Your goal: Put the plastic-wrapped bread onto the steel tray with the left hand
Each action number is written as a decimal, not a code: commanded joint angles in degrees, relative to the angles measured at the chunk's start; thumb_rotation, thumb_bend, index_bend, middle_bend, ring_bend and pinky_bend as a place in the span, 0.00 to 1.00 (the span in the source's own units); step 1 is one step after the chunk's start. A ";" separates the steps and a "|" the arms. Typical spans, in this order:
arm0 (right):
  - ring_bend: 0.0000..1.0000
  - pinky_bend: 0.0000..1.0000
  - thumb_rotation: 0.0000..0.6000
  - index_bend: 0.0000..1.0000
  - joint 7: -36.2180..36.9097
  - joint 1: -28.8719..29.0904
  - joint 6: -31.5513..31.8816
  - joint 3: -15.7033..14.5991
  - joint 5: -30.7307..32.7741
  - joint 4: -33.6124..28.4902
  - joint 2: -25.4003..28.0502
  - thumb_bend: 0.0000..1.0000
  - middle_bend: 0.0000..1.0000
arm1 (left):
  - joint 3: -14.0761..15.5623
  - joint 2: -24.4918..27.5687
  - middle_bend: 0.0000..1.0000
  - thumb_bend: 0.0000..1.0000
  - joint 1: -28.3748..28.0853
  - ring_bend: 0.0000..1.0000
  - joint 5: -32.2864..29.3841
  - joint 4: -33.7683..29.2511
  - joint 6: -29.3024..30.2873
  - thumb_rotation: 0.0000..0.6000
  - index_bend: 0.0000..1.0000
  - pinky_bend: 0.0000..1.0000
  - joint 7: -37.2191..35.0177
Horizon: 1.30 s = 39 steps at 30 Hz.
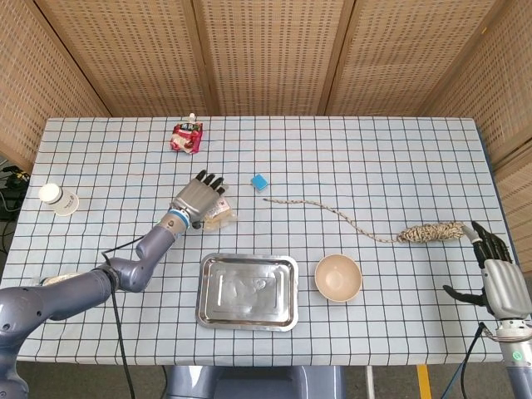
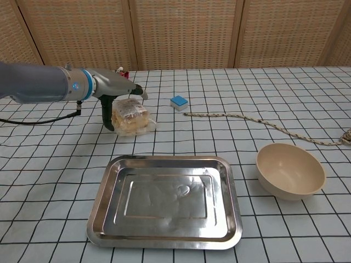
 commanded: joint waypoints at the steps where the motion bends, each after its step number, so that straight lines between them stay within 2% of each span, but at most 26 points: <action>1: 0.00 0.00 1.00 0.01 0.49 -0.09 0.26 0.09 -0.17 0.05 0.15 0.05 0.00 | 1.33 -1.91 0.00 0.00 -0.68 0.00 -1.18 1.66 1.69 1.00 0.01 0.01 0.68; 3: 0.00 0.00 1.00 0.02 0.83 -0.15 0.58 0.12 -0.49 0.05 0.20 0.05 0.00 | 1.61 -3.10 0.00 0.03 -0.43 0.01 -0.71 2.45 3.98 1.00 0.08 0.08 0.63; 4: 0.00 0.00 1.00 0.02 0.94 -0.16 0.65 0.09 -0.63 0.09 0.20 0.04 0.00 | 1.64 -3.74 0.02 0.10 -0.13 0.05 -0.14 2.82 5.32 1.00 0.16 0.16 0.35; 5: 0.00 0.00 1.00 0.02 1.00 -0.17 0.70 0.07 -0.73 0.10 0.19 0.04 0.00 | 1.55 -4.36 0.08 0.18 0.26 0.12 0.78 3.08 6.96 1.00 0.26 0.25 -0.08; 8: 0.00 0.00 1.00 0.02 1.01 -0.21 0.88 0.04 -0.94 0.10 0.19 0.04 0.00 | 1.34 -5.66 0.28 0.33 1.85 0.31 4.67 3.40 11.25 1.00 0.48 0.41 -2.72; 12: 0.00 0.00 1.00 0.02 0.88 -0.30 1.24 0.01 -1.24 -0.04 0.15 0.04 0.00 | 1.63 -5.36 0.39 0.36 3.19 0.40 7.97 3.14 12.97 1.00 0.59 0.47 -5.09; 20: 0.00 0.00 1.00 0.02 -0.01 -0.50 1.98 -0.23 -1.99 -0.59 0.12 0.04 0.00 | 2.01 -1.41 0.39 0.36 6.67 0.41 13.29 -1.65 16.42 1.00 0.60 0.47 -9.52; 25: 0.00 0.00 1.00 0.02 -0.46 -0.63 2.41 -0.17 -2.09 -0.96 0.17 0.04 0.00 | 1.34 3.95 0.39 0.36 9.03 0.41 20.16 -11.32 22.09 1.00 0.60 0.47 -14.38; 28: 0.00 0.00 1.00 0.02 -0.89 -0.59 2.39 -0.22 -2.14 -0.96 0.00 0.04 0.00 | 1.61 6.47 0.39 0.36 9.78 0.41 23.81 -16.54 23.53 1.00 0.60 0.47 -16.56; 32: 0.00 0.00 1.00 0.02 -1.60 -0.48 2.25 -0.36 -2.31 -1.03 -0.29 0.04 0.00 | 3.25 9.06 0.39 0.36 10.62 0.41 30.31 -24.00 25.48 1.00 0.60 0.47 -17.87; 39: 0.00 0.00 1.00 0.02 -2.41 -0.40 2.08 -0.55 -2.43 -1.17 -0.55 0.04 0.00 | 6.23 8.41 0.39 0.34 11.16 0.41 37.19 -29.50 25.89 1.00 0.60 0.47 -17.02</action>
